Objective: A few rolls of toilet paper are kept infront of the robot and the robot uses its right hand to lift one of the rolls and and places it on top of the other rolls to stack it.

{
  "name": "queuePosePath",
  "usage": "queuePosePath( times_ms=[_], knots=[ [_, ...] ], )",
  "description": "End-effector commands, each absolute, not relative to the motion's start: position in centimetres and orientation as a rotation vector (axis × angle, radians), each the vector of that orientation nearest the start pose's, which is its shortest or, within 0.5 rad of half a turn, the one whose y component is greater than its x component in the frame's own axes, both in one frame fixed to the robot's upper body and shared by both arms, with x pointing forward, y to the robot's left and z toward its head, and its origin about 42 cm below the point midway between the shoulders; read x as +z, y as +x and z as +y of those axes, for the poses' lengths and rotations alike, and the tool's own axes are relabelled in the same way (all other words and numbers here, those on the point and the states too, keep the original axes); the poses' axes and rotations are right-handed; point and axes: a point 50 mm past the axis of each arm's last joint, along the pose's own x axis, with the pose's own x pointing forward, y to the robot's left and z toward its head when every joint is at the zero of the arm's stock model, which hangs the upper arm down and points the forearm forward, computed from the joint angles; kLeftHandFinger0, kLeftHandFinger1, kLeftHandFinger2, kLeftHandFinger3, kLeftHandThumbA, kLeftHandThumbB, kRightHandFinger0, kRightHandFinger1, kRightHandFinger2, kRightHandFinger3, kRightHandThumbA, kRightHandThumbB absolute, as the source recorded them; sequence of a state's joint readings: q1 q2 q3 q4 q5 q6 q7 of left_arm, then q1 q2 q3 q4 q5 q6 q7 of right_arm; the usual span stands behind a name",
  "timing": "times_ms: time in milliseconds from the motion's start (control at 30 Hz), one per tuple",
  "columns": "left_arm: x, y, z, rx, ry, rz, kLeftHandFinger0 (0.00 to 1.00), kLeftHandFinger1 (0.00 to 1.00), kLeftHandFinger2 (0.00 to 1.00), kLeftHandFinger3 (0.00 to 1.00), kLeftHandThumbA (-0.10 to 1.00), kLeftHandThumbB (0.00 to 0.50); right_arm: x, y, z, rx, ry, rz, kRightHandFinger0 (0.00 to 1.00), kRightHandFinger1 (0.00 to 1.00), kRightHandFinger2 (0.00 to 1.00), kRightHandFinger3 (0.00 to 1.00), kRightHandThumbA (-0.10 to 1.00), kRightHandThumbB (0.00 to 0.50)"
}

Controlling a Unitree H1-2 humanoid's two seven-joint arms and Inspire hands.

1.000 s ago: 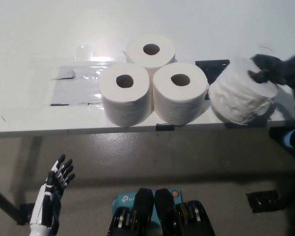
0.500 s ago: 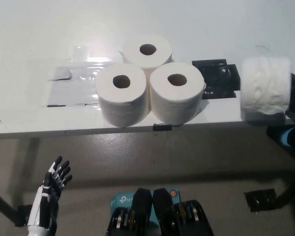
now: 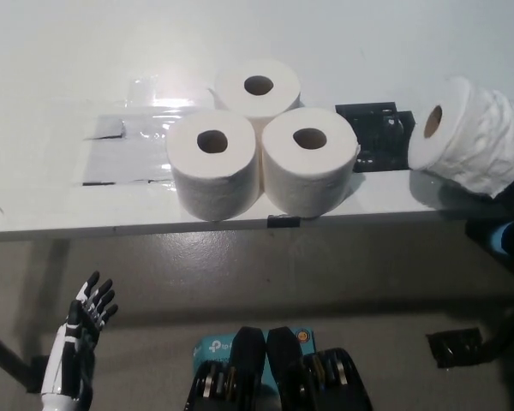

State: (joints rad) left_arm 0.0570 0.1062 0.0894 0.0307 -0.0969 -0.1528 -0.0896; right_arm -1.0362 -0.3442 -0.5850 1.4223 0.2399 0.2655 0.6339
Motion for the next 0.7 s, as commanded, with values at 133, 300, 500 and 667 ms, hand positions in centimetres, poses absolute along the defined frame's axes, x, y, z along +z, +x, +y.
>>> queuePosePath(
  times_ms=[133, 300, 500, 667],
  knots=[
    [9.6, 26.1, 27.6, 0.01, 0.027, -0.131, 1.0, 1.0, 1.0, 1.0, 1.0, 0.115, 32.6, 57.7, -29.6, 0.572, 0.635, 0.117, 0.0, 0.0, 0.0, 0.0, 1.0, 0.049],
    [9.6, 26.1, 27.6, 0.006, 0.028, -0.133, 1.0, 1.0, 1.0, 1.0, 1.0, 0.118, 37.1, 58.4, -28.4, 0.623, 0.54, 0.099, 0.0, 0.0, 0.0, 0.0, 1.0, 0.028],
    [9.6, 26.1, 27.6, 0.003, 0.027, -0.13, 1.0, 1.0, 1.0, 1.0, 1.0, 0.116, 40.7, 58.9, -26.8, 0.622, 0.415, 0.072, 0.0, 0.0, 0.0, 0.0, 1.0, 0.015],
    [9.5, 25.9, 27.5, -0.004, 0.029, -0.126, 1.0, 1.0, 1.0, 1.0, 1.0, 0.107, 41.6, 59.3, -24.9, 0.603, 0.232, 0.106, 0.0, 0.0, 0.0, 0.01, 0.91, 0.02]
  ],
)
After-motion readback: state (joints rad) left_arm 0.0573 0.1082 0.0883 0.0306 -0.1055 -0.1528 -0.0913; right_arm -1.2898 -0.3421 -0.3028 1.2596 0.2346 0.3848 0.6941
